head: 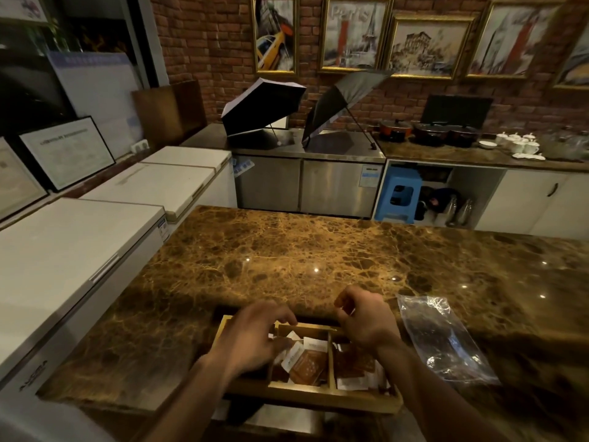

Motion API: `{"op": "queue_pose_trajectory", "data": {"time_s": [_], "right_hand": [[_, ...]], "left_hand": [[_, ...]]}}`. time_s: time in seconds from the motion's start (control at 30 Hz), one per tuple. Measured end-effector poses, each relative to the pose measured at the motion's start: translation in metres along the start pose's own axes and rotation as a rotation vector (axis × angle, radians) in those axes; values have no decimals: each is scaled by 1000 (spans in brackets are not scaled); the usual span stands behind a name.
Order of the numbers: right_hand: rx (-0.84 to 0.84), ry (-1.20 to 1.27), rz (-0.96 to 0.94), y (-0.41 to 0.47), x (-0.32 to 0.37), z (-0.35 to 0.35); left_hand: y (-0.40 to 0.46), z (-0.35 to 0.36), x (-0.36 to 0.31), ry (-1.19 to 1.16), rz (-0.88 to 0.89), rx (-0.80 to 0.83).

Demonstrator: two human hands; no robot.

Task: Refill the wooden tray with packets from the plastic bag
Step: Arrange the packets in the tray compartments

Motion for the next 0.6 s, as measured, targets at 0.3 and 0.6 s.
{"op": "queue_pose_trajectory", "data": {"time_s": [0.3, 0.6], "right_hand": [[159, -170, -8, -20, -33, 3], [255, -361, -89, -26, -37, 18]], "left_hand": [[16, 44, -32, 241, 107, 313], [15, 46, -32, 274, 57, 333]]}}
Point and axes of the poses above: each hand's wrist, its own y-axis towards the middle knuckle, its own z-axis out of the palm, x = y × z, the point moved 9 cm from there along y, towards the middle knuckle, and after that the axes turned 12 degrees about z, right-handed, at the moved point
